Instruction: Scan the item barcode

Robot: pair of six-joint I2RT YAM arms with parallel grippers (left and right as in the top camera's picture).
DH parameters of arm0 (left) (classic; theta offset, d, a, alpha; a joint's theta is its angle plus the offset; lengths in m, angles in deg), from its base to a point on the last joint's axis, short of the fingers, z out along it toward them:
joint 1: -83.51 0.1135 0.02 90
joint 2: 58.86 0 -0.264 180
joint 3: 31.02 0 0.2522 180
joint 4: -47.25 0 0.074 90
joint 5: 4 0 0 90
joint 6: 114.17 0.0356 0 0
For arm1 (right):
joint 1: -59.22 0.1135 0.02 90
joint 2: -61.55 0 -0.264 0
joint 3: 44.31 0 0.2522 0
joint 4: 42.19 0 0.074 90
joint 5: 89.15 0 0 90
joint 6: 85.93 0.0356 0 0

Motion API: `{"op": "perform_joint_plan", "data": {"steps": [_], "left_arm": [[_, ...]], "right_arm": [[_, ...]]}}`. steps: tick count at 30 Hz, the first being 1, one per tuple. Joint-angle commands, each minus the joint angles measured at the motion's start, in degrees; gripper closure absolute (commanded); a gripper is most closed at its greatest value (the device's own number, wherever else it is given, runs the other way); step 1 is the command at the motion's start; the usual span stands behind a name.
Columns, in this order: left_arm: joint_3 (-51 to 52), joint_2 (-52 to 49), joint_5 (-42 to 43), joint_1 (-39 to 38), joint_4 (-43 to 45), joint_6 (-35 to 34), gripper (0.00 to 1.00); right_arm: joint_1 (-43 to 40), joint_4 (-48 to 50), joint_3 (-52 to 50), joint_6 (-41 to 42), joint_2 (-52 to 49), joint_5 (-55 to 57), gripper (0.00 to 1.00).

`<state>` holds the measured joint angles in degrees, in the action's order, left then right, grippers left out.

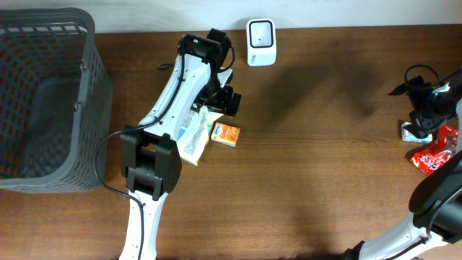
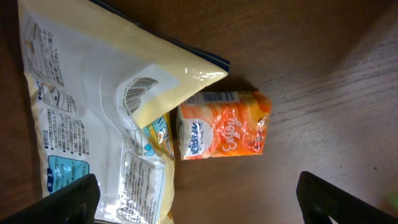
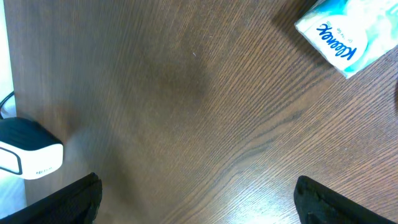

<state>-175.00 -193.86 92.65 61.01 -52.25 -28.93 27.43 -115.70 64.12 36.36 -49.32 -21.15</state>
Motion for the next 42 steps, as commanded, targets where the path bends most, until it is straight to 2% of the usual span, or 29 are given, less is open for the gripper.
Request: {"op": "perform_joint_plan", "data": {"steps": [1, 8, 13, 20, 25, 32, 37, 40, 41, 42], "left_arm": [[0.17, 0.35, 0.02, -0.13, -0.94, -0.37, 0.01], [0.17, 0.35, 0.02, -0.39, -6.4, -0.39, 0.01], [0.22, 0.35, -0.07, -1.46, -5.55, -0.37, 0.01], [3.65, 0.33, -1.05, -2.1, 5.55, -1.95, 0.01], [8.87, 0.33, -12.0, -2.1, 13.6, -3.54, 0.01], [10.14, 0.33, -19.63, -2.1, 15.72, -3.52, 0.01], [12.83, 0.28, -15.5, -2.21, 17.05, -3.52, 0.01], [15.85, 0.28, -14.78, -2.49, 20.96, -3.52, 0.01], [16.98, 0.28, -14.82, -2.49, 22.95, -3.54, 0.03], [18.14, 0.24, -14.75, -2.49, 25.05, -3.54, 0.13]], "right_arm": [[0.26, 0.02, -0.13, -0.57, -0.09, -0.28, 0.02], [0.26, 0.02, -0.13, -0.57, -0.09, -0.26, 0.01], [0.26, 0.02, -0.13, -0.55, -0.09, -0.26, 0.01], [0.26, 0.02, -0.13, -0.55, -0.09, -0.26, 0.02], [0.26, 0.02, -0.13, -0.55, -0.09, -0.28, 0.01], [0.26, 0.02, -0.13, -0.55, -0.09, -0.26, 0.01], [0.26, 0.02, -0.13, -0.57, -0.09, -0.28, 0.02], [0.26, 0.02, -0.13, -0.55, -0.09, -0.28, 0.01], [0.26, 0.02, -0.13, -0.55, -0.09, -0.26, 0.02], [0.26, 0.02, -0.13, -0.55, -0.09, -0.26, 0.02]]}}
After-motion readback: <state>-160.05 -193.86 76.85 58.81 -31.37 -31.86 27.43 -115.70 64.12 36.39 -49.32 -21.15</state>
